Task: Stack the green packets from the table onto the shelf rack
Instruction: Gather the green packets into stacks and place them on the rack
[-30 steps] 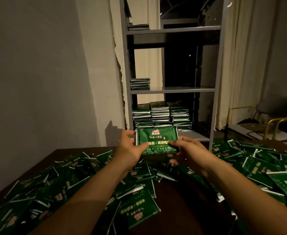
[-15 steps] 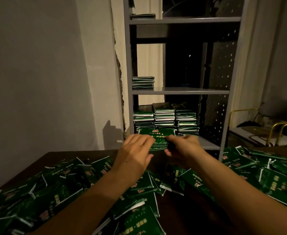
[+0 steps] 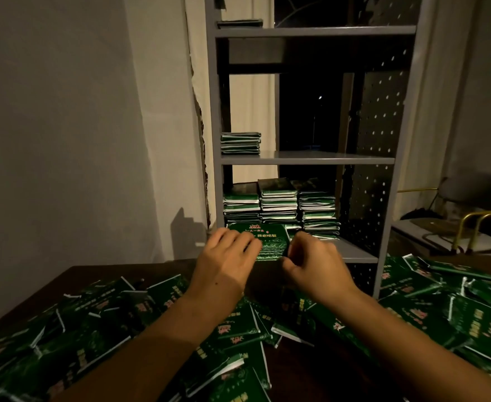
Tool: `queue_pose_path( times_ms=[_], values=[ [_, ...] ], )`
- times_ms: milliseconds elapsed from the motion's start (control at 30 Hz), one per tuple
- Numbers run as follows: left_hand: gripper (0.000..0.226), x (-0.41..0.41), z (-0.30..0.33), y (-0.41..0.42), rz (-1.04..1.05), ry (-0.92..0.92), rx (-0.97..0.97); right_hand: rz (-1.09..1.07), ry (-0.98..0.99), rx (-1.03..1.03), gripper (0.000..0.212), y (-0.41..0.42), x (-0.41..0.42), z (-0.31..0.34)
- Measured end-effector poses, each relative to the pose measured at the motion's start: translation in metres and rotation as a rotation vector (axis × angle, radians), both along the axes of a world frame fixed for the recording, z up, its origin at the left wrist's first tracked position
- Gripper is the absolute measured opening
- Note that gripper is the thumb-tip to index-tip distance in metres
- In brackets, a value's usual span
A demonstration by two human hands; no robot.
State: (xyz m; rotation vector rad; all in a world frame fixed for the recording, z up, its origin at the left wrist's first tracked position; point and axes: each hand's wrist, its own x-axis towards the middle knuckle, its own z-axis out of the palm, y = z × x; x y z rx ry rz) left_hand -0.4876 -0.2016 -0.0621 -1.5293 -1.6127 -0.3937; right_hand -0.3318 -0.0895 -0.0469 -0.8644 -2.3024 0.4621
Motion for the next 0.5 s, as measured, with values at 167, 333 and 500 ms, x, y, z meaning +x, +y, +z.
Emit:
queue_pose_path(
  times_ms=[167, 333, 500],
  values=[
    [0.032, -0.010, 0.001, 0.010, 0.081, 0.042, 0.014, -0.003, -0.024, -0.017, 0.016, 0.007, -0.011, 0.002],
    [0.028, -0.012, 0.001, 0.012, 0.096, 0.026, 0.015, 0.045, -0.046, -0.064, 0.012, 0.007, -0.009, 0.003],
    [0.037, 0.002, 0.007, 0.004, 0.154, -0.047, -0.050, 0.046, -0.048, -0.067, 0.013, 0.000, 0.004, 0.008]
  ],
)
